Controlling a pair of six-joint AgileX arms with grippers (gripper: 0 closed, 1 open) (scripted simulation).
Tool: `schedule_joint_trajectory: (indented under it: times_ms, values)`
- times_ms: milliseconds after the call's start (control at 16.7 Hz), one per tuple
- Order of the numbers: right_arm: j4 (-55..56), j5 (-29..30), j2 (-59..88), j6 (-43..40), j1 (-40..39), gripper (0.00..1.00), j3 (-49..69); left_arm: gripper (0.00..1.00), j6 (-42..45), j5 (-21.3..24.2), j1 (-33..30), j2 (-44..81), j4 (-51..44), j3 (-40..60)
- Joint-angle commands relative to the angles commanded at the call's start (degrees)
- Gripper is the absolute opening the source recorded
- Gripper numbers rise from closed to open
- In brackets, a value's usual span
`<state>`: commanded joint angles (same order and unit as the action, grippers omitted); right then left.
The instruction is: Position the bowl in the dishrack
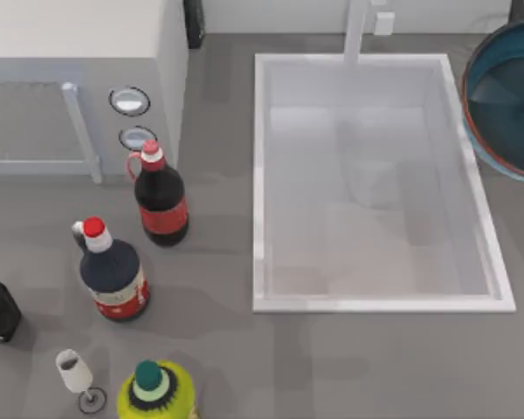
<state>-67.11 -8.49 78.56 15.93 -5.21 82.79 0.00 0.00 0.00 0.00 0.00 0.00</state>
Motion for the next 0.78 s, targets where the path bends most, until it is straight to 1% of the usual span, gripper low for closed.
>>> schedule_joint_trajectory:
  times_ms: [540,660,780]
  values:
    - [44.4,-19.1,-14.4,-11.0,30.1,0.0,-12.9,1.0,0.0,0.0,0.0,0.0,0.0,0.0]
    - [51.6,-22.7,-17.8,-13.0,35.4,0.0,-14.9,1.0,0.0,0.0,0.0,0.0,0.0,0.0]
    - [56.3,-25.4,-20.3,-14.3,39.3,0.0,-16.3,1.0,0.0,0.0,0.0,0.0,0.0,0.0]
